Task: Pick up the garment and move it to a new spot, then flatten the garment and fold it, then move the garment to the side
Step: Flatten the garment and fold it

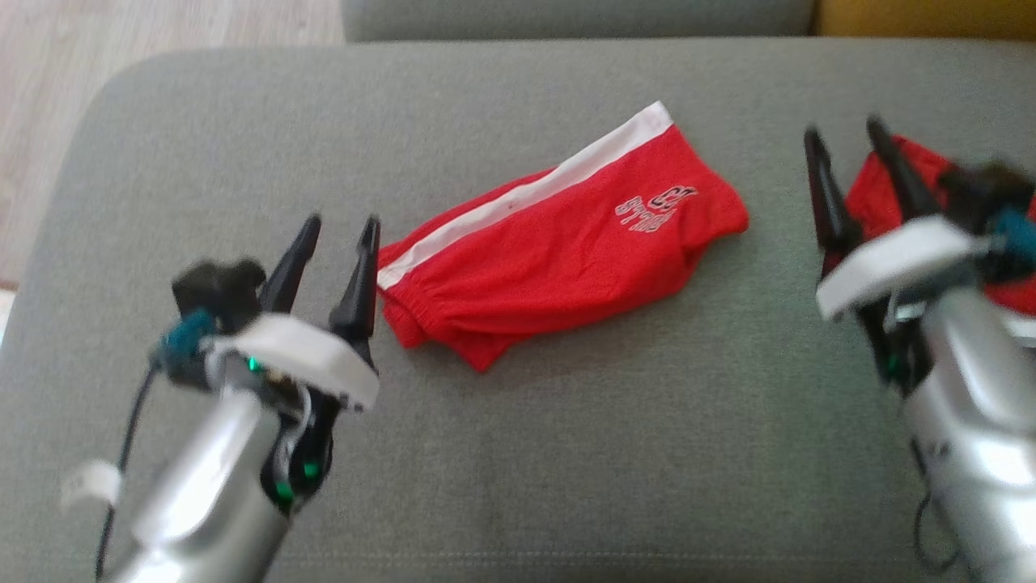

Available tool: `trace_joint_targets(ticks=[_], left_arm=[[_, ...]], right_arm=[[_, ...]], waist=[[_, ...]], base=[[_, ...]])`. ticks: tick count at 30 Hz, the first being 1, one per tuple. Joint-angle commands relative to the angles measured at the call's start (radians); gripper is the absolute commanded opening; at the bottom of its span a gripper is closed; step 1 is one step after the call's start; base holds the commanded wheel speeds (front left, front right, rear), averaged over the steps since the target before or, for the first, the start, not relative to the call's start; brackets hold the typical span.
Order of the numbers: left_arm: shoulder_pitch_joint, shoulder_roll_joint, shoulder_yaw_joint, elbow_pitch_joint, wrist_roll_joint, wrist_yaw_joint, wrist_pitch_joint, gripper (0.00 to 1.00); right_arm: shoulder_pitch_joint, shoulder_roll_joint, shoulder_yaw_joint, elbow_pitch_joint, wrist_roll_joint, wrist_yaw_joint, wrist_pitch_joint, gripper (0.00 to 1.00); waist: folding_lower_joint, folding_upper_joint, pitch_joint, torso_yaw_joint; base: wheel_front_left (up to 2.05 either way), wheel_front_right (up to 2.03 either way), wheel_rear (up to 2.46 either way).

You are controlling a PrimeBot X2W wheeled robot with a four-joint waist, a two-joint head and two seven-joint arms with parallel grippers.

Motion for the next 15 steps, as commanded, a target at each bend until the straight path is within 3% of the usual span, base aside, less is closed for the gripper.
trace_joint_targets(ticks=[1, 8, 15], left_arm=[[-0.011, 0.015, 0.059, -0.038, 0.026, 0.01, -0.012, 1.0], [0.147, -0.054, 0.177, -0.101, 0.172, 0.013, -0.012, 1.0], [0.268, -0.121, 0.267, -0.14, 0.3, -0.026, -0.012, 1.0]], right_arm=[[0.022, 0.017, -0.012, -0.041, -0.025, -0.001, -0.018, 1.0], [0.244, 0.145, -0.178, -0.174, -0.179, -0.001, -0.035, 1.0], [0.407, 0.227, -0.256, -0.304, -0.269, -0.001, -0.018, 1.0]], waist=[[0.0, -0.0001, -0.025, -0.017], [0.0, -0.0001, -0.066, -0.032], [0.0, -0.0001, -0.084, -0.042]], base=[[0.0, 0.0, 0.0], [0.0, 0.0, 0.0], [0.0, 0.0, 0.0]])
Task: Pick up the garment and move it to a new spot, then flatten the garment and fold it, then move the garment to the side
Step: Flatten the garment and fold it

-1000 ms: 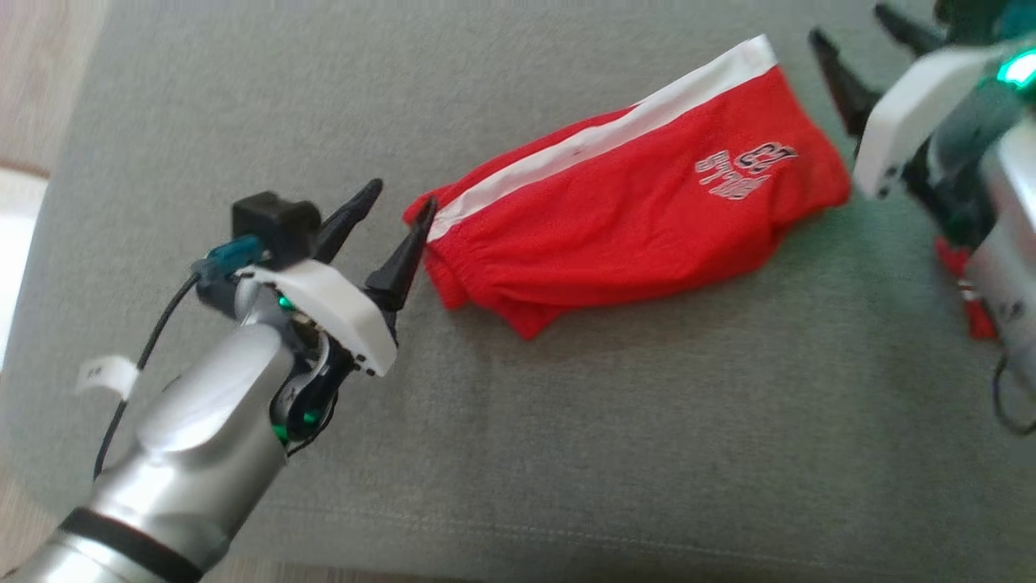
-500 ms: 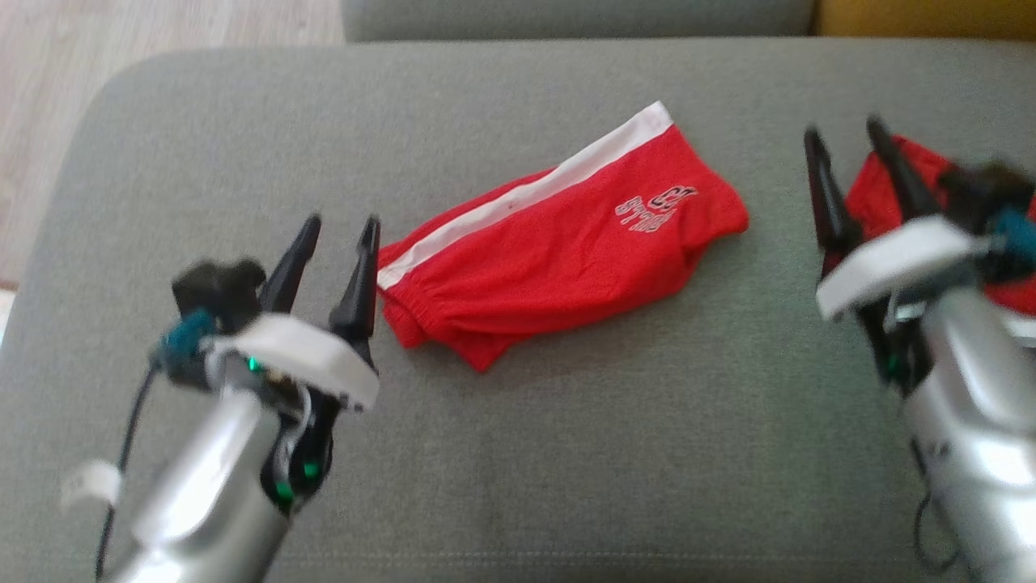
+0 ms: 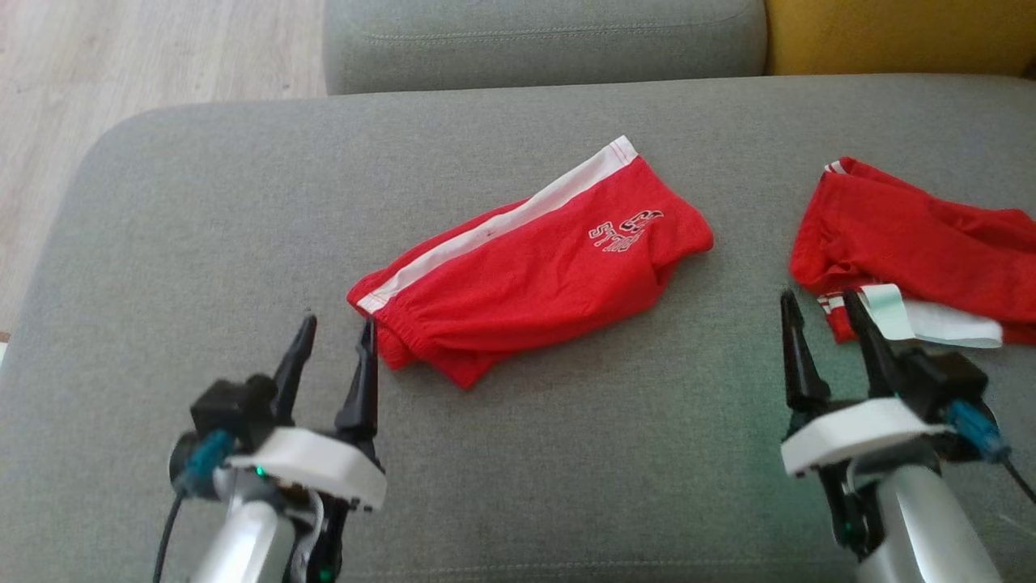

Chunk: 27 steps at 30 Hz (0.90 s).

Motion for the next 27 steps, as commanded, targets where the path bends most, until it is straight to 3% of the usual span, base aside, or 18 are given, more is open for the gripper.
trace_joint_targets(ticks=[1, 11, 18, 27], left_arm=[[-0.01, -0.007, 0.062, -0.029, 0.025, -0.014, -0.012, 1.0], [-0.001, -0.067, 0.138, -0.001, 0.111, -0.101, -0.012, 1.0], [-0.025, -0.085, 0.16, 0.021, 0.137, -0.136, -0.012, 1.0], [-0.057, -0.105, 0.17, 0.052, 0.166, -0.173, -0.012, 1.0]], right_arm=[[-0.002, 0.01, 0.006, -0.059, -0.007, -0.001, 0.004, 1.0], [0.04, 0.016, 0.009, -0.133, 0.061, -0.001, 0.062, 1.0], [-0.025, 0.016, -0.003, -0.076, 0.3, -0.001, 0.137, 1.0], [-0.227, 0.016, -0.038, 0.186, 0.649, -0.001, 0.224, 1.0]], waist=[[0.0, -0.0001, -0.003, -0.002], [0.0, -0.0001, 0.045, 0.031], [0.0, -0.0001, 0.102, 0.084], [0.0, -0.0001, 0.172, 0.179]], base=[[0.0, 0.0, 0.0], [0.0, 0.0, 0.0], [0.0, 0.0, 0.0], [0.0, 0.0, 0.0]])
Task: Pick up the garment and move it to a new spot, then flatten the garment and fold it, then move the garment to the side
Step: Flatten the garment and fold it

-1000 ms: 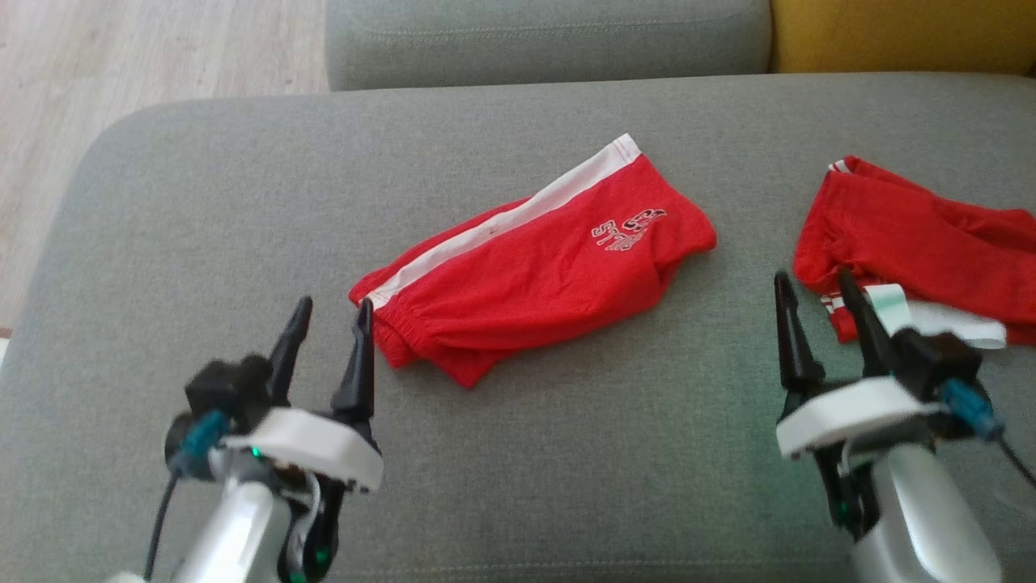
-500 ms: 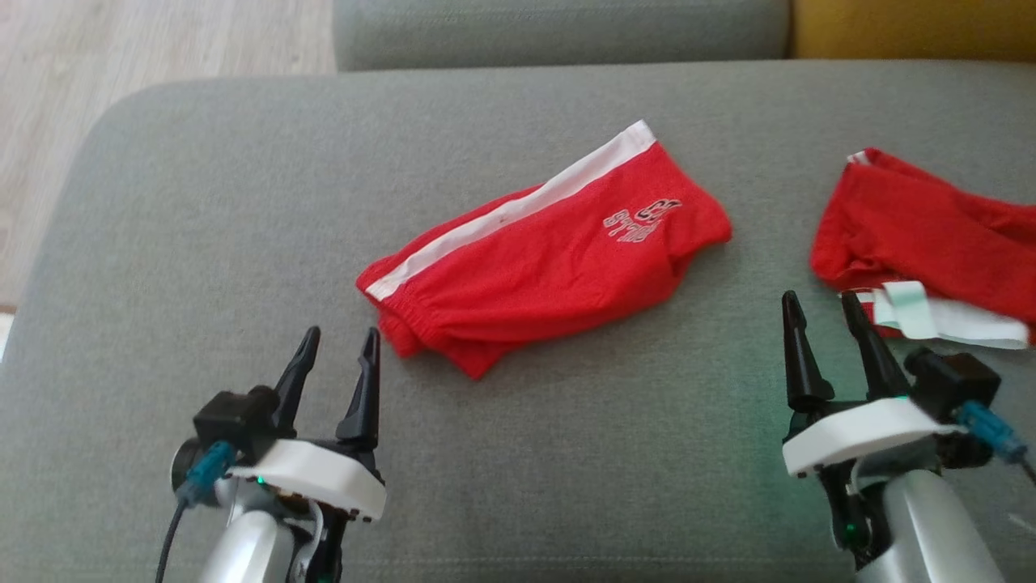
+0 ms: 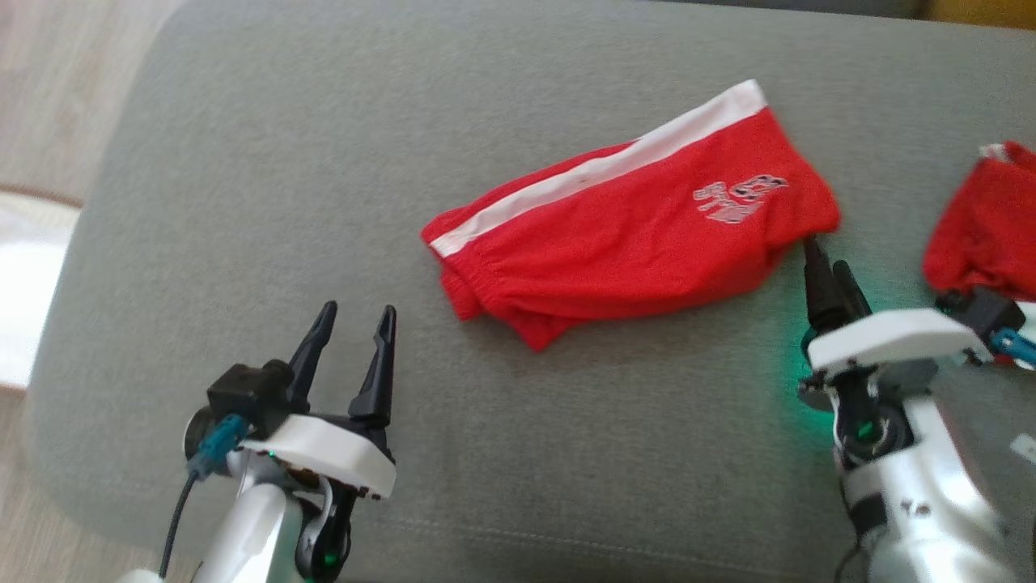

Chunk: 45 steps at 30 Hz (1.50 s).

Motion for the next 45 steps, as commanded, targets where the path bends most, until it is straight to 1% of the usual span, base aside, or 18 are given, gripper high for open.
trace_joint_targets(ticks=[1, 3, 6, 14, 19, 24, 25, 26, 34, 40, 45], left_arm=[[-0.05, 0.006, 0.037, -0.027, 0.01, -0.006, -0.012, 1.0], [-0.056, 0.003, 0.038, -0.025, 0.015, -0.01, -0.012, 1.0], [-0.065, -0.001, 0.039, -0.026, 0.017, -0.015, -0.012, 1.0], [-0.09, -0.006, 0.033, -0.028, 0.017, -0.024, -0.012, 1.0], [-0.096, -0.006, 0.03, -0.034, 0.0, -0.021, -0.012, 1.0], [-0.099, -0.006, 0.034, -0.038, -0.007, -0.016, -0.012, 1.0], [-0.1, -0.006, 0.035, -0.038, -0.008, -0.015, -0.012, 1.0], [-0.1, -0.006, 0.037, -0.039, -0.009, -0.014, -0.012, 1.0], [-0.093, -0.007, 0.038, -0.036, -0.011, -0.013, -0.012, 1.0], [-0.073, -0.007, 0.03, -0.031, -0.009, -0.01, -0.012, 1.0], [-0.053, -0.007, 0.022, -0.022, -0.003, -0.006, -0.012, 1.0]], right_arm=[[-0.051, 0.001, 0.012, 0.006, 0.033, -0.001, 0.007, 1.0], [-0.103, 0.001, 0.002, 0.081, 0.085, -0.001, 0.011, 1.0], [-0.176, 0.001, -0.008, 0.196, 0.133, -0.001, 0.012, 1.0], [-0.34, 0.001, -0.014, 0.465, 0.141, -0.001, 0.025, 1.0], [-0.42, 0.001, 0.011, 0.573, 0.126, -0.001, 0.036, 1.0], [-0.483, 0.001, 0.048, 0.631, 0.109, -0.001, 0.039, 1.0], [-0.493, 0.001, 0.051, 0.638, 0.108, -0.001, 0.039, 0.77], [-0.502, 0.001, 0.055, 0.644, 0.103, -0.001, 0.035, 0.0], [-0.512, 0.001, 0.05, 0.649, 0.119, -0.001, 0.003, 0.0], [-0.439, -0.002, 0.013, 0.587, 0.171, -0.001, -0.045, 0.0], [-0.347, -0.023, -0.024, 0.514, 0.208, -0.001, -0.091, 0.0]], waist=[[0.0, -0.0001, 0.025, 0.033], [0.0, -0.0001, 0.034, 0.05], [0.0, -0.0001, 0.046, 0.071], [0.0, -0.0001, 0.068, 0.112], [0.0, -0.0001, 0.076, 0.123], [0.0, -0.0001, 0.086, 0.12], [0.0, -0.0001, 0.087, 0.117], [0.0, -0.0001, 0.089, 0.113], [0.0, -0.0001, 0.067, 0.069], [0.0, -0.0001, 0.022, 0.013], [0.0, -0.0001, -0.017, -0.029]], base=[[0.0, 0.0, 0.0], [0.0, 0.0, 0.0], [0.0, 0.0, 0.0], [0.0, 0.0, 0.0], [0.0, 0.0, 0.0], [0.0, 0.0, 0.0], [0.0, 0.0, 0.0], [0.0, 0.0, 0.0], [0.0, 0.0, 0.0], [0.0, 0.0, 0.0], [0.0, 0.0, 0.0]])
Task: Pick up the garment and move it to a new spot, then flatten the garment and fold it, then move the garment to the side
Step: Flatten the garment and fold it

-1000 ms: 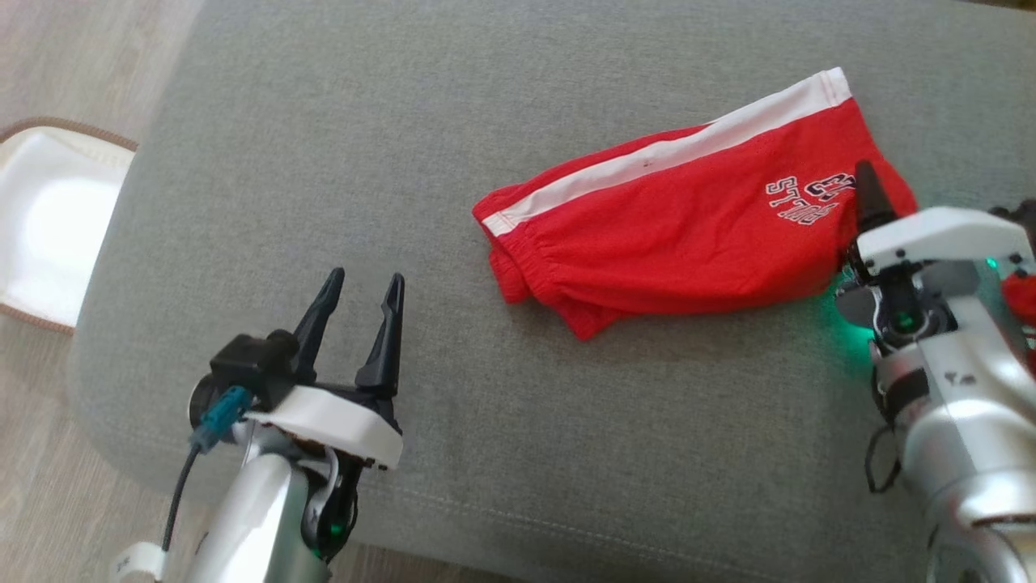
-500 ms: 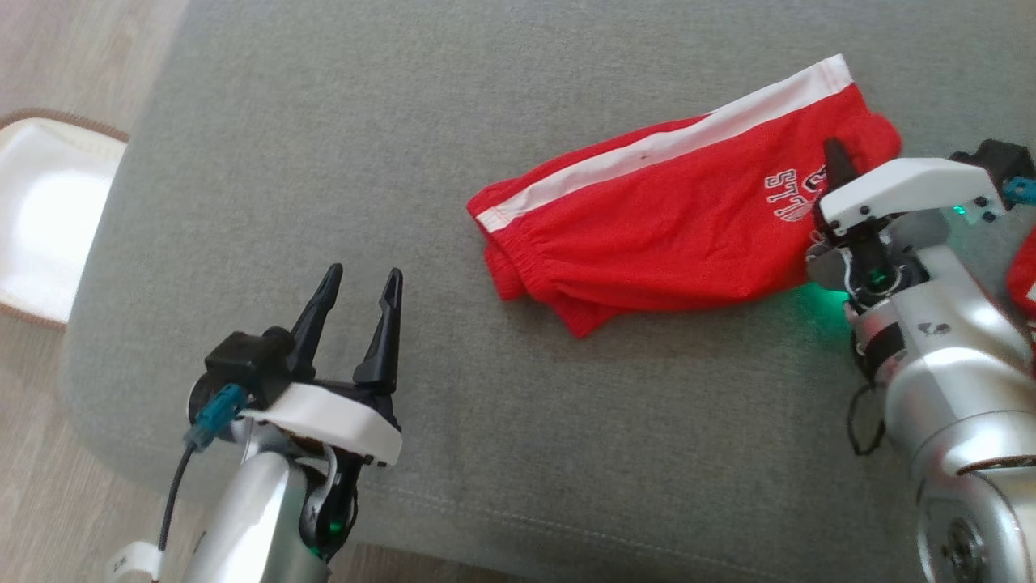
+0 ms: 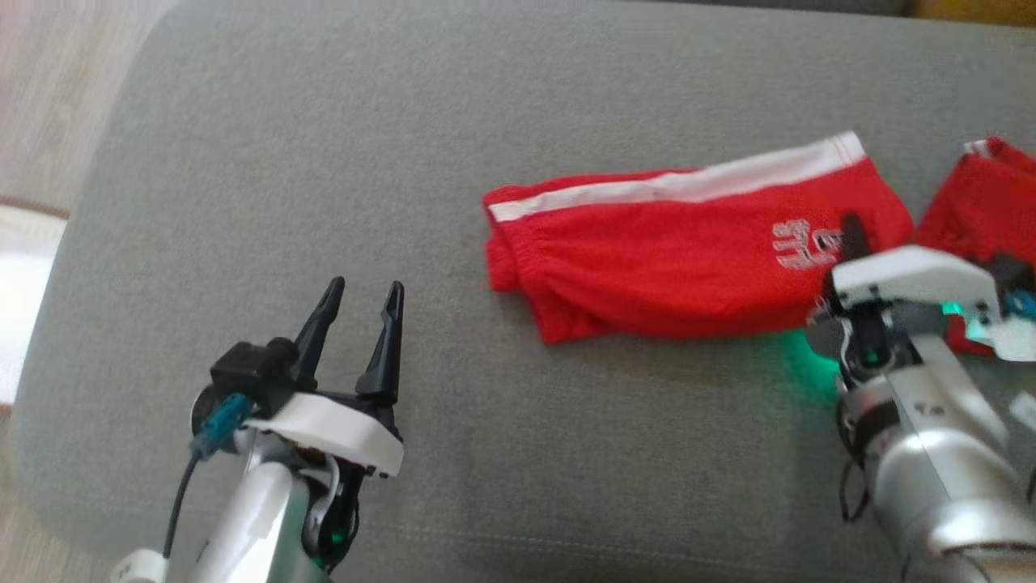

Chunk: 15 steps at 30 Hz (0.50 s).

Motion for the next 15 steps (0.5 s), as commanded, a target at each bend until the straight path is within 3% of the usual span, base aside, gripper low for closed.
trace_joint_targets(ticks=[1, 15], left_arm=[[-0.001, 0.008, 0.024, -0.027, 0.003, 0.006, -0.012, 1.0], [0.044, 0.008, -0.001, -0.021, 0.006, 0.013, -0.012, 1.0]], right_arm=[[0.042, -0.005, -0.001, -0.034, 0.015, 0.007, -0.021, 0.0], [0.211, -0.019, -0.084, -0.191, 0.023, 0.007, -0.073, 0.0]], waist=[[0.0, -0.0001, -0.029, -0.027], [0.0, -0.0001, -0.077, -0.052]], base=[[0.0, 0.0, 0.0], [0.0, 0.0, 0.0]])
